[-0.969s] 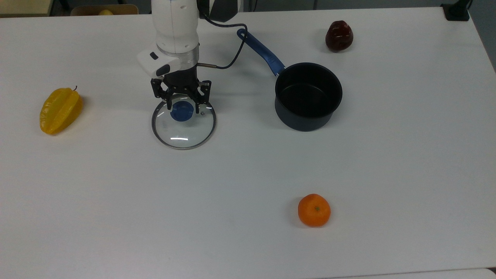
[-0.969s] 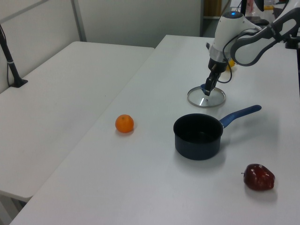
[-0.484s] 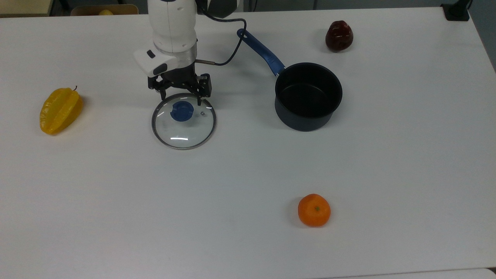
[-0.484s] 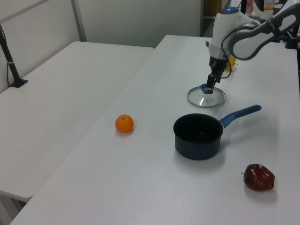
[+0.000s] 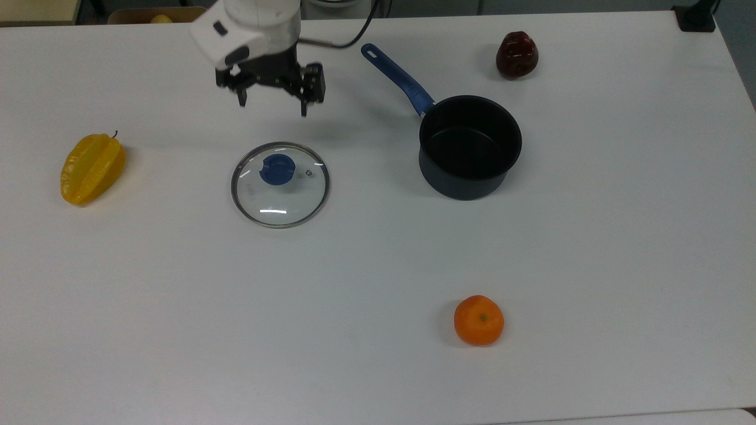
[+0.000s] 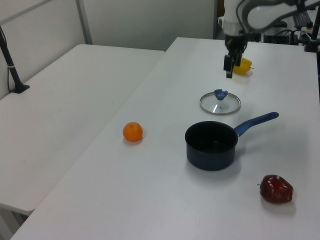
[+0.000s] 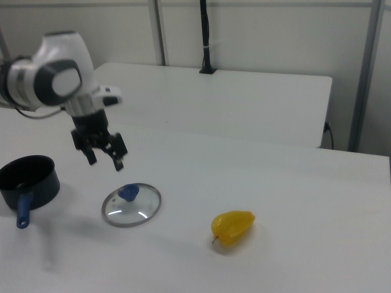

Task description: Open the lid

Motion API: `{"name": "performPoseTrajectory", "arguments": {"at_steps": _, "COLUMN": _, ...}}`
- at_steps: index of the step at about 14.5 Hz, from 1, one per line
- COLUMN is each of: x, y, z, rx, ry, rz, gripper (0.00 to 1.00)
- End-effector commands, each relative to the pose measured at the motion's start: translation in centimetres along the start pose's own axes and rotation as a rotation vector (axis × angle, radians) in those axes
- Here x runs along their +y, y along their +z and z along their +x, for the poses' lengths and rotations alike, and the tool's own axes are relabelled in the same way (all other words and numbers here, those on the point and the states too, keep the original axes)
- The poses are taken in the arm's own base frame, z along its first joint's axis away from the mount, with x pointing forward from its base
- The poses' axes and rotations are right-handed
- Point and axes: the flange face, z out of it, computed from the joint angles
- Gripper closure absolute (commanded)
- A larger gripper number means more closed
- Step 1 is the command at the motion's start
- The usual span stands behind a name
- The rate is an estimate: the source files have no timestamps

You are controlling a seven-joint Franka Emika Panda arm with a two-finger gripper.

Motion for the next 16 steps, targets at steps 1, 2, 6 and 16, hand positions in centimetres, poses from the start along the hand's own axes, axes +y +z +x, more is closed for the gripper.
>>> {"name": "performPoseTrajectory", "arguments": {"at_steps": 1, "x": -1.4, "y": -7.3, "z": -2.3, "rx": -0.006, "ry": -0.011, "rz": 0.003, "gripper": 0.00}}
{"name": "performPoseTrajectory", "arguments": {"at_steps": 2, "x": -2.0, "y": -9.4, "z": -3.4, "rx": -0.012, "ry": -0.029, "rz": 0.000, "gripper": 0.00}}
{"name": "performPoseTrajectory", "arguments": {"at_steps": 6, "x": -1.5, "y": -12.6, "z": -5.7, "rx": -0.024, "ry": -0.035, "rz": -0.004, "gripper": 0.00}}
{"name": "performPoseTrajectory", "arguments": {"at_steps": 16, "x": 3.6, "y": -15.2, "z": -6.0, "rx": -0.013, "ry": 0.022, "rz": 0.099, "gripper": 0.00}}
